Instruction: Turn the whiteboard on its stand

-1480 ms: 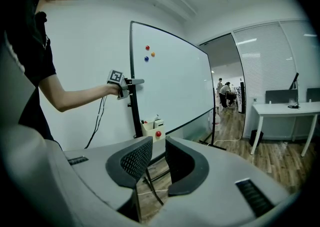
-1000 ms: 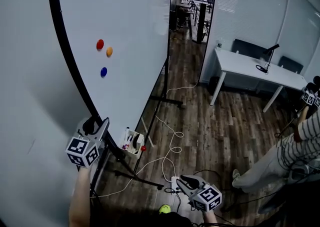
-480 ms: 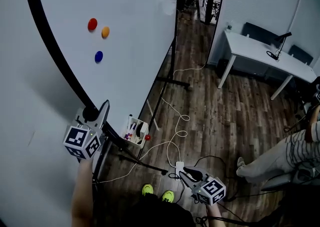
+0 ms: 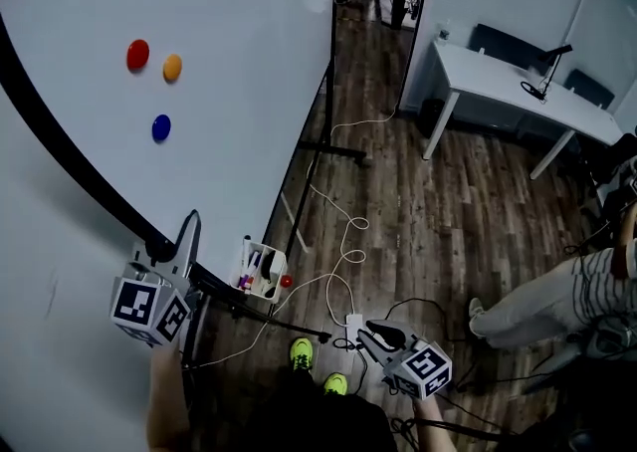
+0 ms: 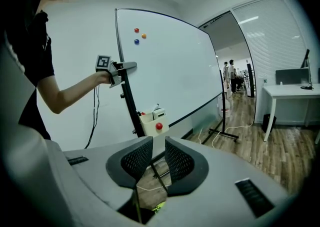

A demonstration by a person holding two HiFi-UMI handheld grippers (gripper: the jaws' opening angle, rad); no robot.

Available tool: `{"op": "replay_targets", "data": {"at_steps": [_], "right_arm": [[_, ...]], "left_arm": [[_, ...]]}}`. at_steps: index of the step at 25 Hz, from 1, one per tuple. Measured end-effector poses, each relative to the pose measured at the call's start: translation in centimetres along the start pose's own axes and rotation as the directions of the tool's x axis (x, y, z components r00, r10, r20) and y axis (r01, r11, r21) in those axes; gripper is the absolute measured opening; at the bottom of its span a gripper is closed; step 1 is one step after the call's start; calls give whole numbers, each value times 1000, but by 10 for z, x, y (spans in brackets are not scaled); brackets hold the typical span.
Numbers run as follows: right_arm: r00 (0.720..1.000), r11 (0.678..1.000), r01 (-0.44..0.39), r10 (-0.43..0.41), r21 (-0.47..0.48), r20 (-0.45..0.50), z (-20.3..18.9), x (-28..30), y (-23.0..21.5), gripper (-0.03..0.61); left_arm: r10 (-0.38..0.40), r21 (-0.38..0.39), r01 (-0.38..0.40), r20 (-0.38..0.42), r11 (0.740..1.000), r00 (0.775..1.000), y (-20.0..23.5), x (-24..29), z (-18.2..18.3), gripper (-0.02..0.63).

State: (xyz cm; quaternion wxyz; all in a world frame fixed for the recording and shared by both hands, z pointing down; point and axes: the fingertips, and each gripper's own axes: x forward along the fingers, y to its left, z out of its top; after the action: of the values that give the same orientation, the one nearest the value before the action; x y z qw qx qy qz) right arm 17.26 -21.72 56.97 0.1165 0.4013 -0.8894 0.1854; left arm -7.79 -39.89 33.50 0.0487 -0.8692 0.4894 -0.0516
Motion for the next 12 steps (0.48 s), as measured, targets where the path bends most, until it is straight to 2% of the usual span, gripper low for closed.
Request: {"op": "replay_targets", "data": {"at_steps": [2,7,12], "right_arm": [[1000,1000,6,-6,-6,1,12,1,-5,73],[1000,1000,22,-22,-22,3,12,25,-27,71],[1000,999,27,-27,-27,10,30,34,-42,69]], "left_arm": [[1,8,-1,-11,1000,1000,-2,-1,8,92],[2,2,-2,-16,1000,1000,0,1,-11,91],[8,23,-7,-26,1000,1000,-2,12,-5,91]]}}
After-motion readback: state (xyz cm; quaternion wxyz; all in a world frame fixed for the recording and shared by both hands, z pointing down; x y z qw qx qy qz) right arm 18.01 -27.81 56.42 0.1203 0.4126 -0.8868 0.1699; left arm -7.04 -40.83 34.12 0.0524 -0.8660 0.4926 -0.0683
